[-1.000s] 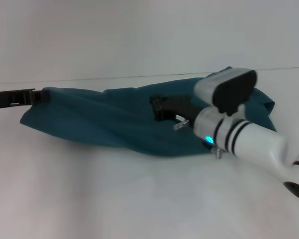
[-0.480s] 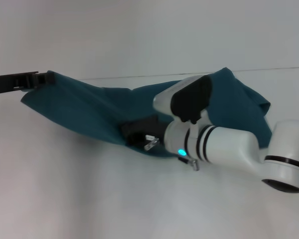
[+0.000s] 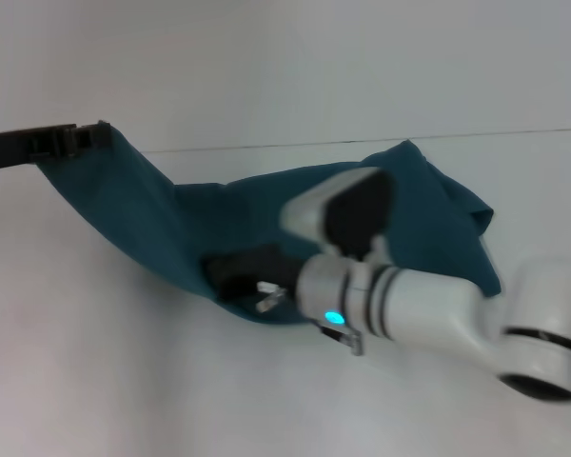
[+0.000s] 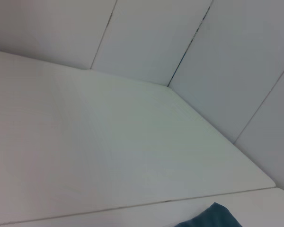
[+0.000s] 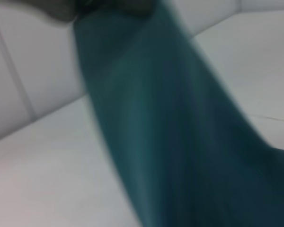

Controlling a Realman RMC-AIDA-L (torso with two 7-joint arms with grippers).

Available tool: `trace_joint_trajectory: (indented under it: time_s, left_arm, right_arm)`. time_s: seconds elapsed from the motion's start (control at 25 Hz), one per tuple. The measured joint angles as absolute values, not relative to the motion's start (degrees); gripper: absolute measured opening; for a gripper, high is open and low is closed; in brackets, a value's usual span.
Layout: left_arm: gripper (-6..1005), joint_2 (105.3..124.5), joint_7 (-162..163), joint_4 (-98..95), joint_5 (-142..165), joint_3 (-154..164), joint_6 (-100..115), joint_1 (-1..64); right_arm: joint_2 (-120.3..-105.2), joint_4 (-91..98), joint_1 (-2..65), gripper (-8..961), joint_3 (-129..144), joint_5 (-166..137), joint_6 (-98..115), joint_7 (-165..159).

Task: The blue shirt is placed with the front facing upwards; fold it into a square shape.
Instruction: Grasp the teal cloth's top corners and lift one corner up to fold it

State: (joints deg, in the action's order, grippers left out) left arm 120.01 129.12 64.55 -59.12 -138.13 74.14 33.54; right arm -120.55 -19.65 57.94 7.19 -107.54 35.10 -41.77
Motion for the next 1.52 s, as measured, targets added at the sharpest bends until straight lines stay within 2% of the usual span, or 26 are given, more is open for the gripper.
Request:
trace_joint_trajectory:
  time_s: [0.16, 0.28, 0.8, 1.16, 1.24, 1.4, 1.52]
  left_arm:
    - [38, 119.97, 129.0, 64.9, -59.2, -138.2, 74.5, 33.4]
    - [38, 119.99, 128.9, 64.9, -59.7, -138.2, 74.9, 33.4]
    - [38, 119.86, 128.1, 66.6, -63.9, -138.2, 76.9, 33.2]
    - [39, 119.84, 127.3, 66.9, -65.4, -138.4, 77.4, 33.0]
    - [39, 119.8, 127.1, 66.5, -65.4, -138.4, 77.4, 33.0]
    - [39, 119.74, 126.8, 66.2, -65.4, -138.3, 77.5, 32.5]
    - [39, 119.81, 126.8, 66.3, -65.4, -138.4, 77.6, 32.4]
  right_arm:
    - [-120.35, -16.0, 49.5, -1, 1.1, -107.6, 44.2, -41.7]
    - [-120.51, -14.4, 47.1, -1, -2.4, -107.7, 45.9, -40.6]
    - [-121.18, -20.1, 57.1, -1, -1.9, -112.8, 28.2, -40.0]
    - [-121.48, -25.1, 59.5, 0, -4.9, -121.6, 25.9, -40.4]
    - [-121.11, -25.6, 57.9, 0, -6.6, -121.9, 26.3, -40.1]
    - [-120.08, -24.8, 50.1, 0, -12.6, -122.0, 31.6, -39.4]
    - [-120.09, -23.1, 45.7, 0, -16.6, -122.0, 35.1, -38.9]
